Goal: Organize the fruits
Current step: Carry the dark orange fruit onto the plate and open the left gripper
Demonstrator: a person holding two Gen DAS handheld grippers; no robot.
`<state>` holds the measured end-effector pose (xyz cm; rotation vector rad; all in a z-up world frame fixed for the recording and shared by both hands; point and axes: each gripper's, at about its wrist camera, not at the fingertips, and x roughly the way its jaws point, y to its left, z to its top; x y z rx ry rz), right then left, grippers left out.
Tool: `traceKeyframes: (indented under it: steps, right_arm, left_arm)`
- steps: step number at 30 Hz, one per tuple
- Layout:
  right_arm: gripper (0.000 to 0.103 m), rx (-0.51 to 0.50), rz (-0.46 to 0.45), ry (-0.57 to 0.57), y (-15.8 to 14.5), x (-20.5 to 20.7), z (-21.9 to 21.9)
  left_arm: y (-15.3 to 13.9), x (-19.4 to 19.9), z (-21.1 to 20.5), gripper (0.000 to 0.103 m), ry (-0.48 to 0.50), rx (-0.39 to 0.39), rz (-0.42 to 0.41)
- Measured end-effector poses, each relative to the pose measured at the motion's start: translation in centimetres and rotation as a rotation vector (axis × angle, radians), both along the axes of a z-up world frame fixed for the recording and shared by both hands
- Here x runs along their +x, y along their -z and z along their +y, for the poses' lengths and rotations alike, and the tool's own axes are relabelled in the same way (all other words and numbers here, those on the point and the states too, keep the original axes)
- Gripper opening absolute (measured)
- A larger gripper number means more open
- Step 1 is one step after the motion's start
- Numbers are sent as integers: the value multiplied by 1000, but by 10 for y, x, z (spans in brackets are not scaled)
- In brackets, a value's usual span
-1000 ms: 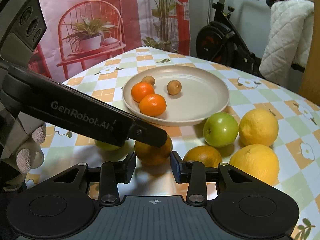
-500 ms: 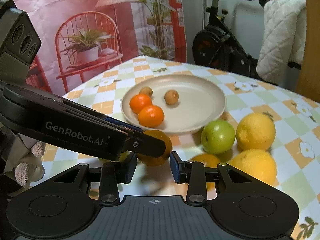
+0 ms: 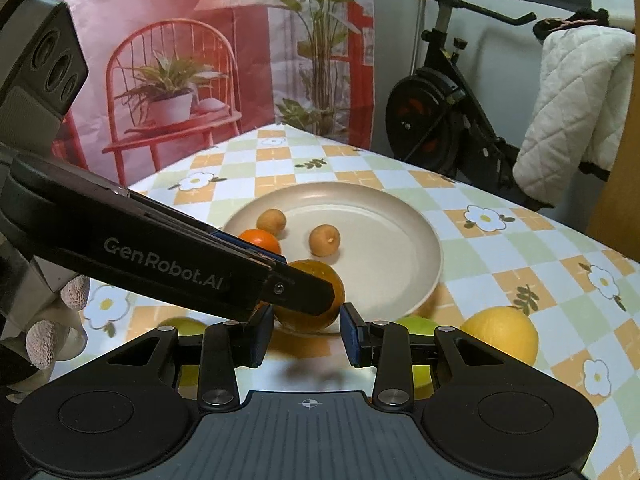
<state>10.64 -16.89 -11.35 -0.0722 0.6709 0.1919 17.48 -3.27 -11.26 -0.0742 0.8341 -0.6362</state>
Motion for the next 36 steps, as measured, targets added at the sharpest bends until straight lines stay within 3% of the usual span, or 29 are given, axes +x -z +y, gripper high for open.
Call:
traceKeyframes:
  steps: [16,27,36]
  right_arm:
    - [34,20,28,19,8,16,-6]
    - [34,58,-72,102,-15,-25,-37]
    - [34,34,-147,198,-30,-60,-77]
  left_arm:
    - [6,13,-2,41,-61,14,10]
    - [-22,-8,-3,41,-106,3,-92]
    - [-31,-27,-32,41,-51,2,-127]
